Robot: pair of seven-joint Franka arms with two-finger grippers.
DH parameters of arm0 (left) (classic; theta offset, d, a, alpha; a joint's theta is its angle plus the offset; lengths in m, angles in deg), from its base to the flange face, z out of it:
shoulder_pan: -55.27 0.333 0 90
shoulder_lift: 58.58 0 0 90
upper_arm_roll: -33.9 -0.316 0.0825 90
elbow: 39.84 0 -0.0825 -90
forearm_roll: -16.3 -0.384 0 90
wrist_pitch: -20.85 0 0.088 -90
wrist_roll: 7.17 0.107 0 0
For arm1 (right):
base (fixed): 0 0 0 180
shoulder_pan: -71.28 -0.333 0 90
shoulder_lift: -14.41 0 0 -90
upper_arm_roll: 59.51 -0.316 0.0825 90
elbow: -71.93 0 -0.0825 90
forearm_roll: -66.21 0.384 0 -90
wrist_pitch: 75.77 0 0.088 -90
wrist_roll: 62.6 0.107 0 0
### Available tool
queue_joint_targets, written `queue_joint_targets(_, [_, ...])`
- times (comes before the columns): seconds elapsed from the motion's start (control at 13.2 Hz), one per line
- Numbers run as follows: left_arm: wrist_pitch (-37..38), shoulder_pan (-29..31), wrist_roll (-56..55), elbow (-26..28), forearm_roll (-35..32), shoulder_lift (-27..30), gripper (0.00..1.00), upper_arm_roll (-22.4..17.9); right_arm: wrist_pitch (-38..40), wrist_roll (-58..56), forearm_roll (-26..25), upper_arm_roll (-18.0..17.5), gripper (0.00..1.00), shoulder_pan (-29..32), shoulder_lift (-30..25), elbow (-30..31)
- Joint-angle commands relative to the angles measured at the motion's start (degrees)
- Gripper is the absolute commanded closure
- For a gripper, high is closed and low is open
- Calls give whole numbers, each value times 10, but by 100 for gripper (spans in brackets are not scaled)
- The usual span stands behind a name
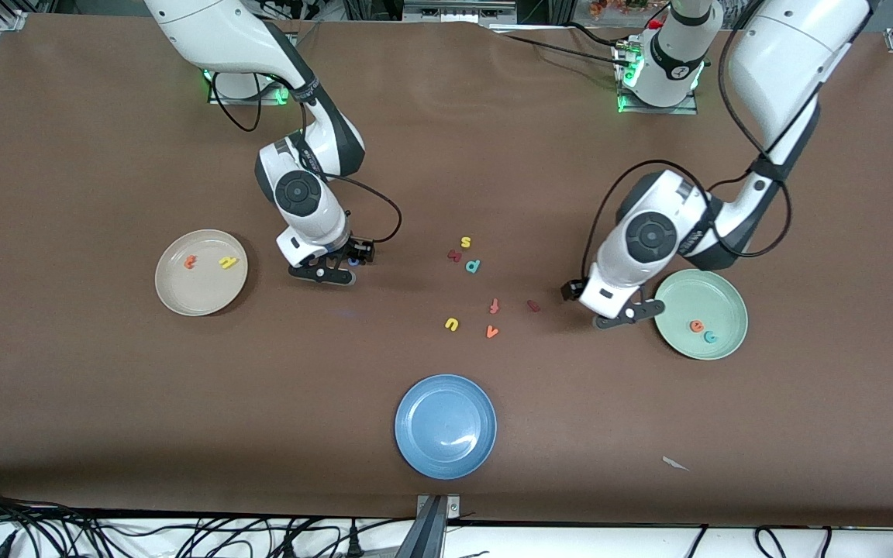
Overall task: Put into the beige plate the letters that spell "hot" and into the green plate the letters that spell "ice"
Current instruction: 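Grasp the blue o with the right gripper while the left gripper reaches the pink letter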
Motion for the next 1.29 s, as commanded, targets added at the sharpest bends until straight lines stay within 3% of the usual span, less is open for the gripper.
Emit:
queue_joint_targets(0.0, [-4,-25,-71,-37,15,-30,0,-1,-23,5,6,1,27,-7,5,7])
queue_joint_targets(0.3, [-4,-61,-163,-105,15,-79,0,-1,-26,4,6,1,39,-7,7,8])
queue_joint_targets(0.38, [-5,-69,-180,-111,14,-88,0,-1,-26,4,6,1,46,-7,7,8])
queue_joint_targets(0.61, [-21,-82,-213,-124,11,-107,0,-3,-25,4,6,1,47,-7,7,8])
queue_joint_targets(0.76, [-52,-89,-221,-124,8,-118,0,-5,-23,4,6,1,54,-7,7,8])
queue_joint_targets(1.21, [-59,-111,-223,-125,-13,-125,18,-29,-19,2,6,1,73,-7,7,7])
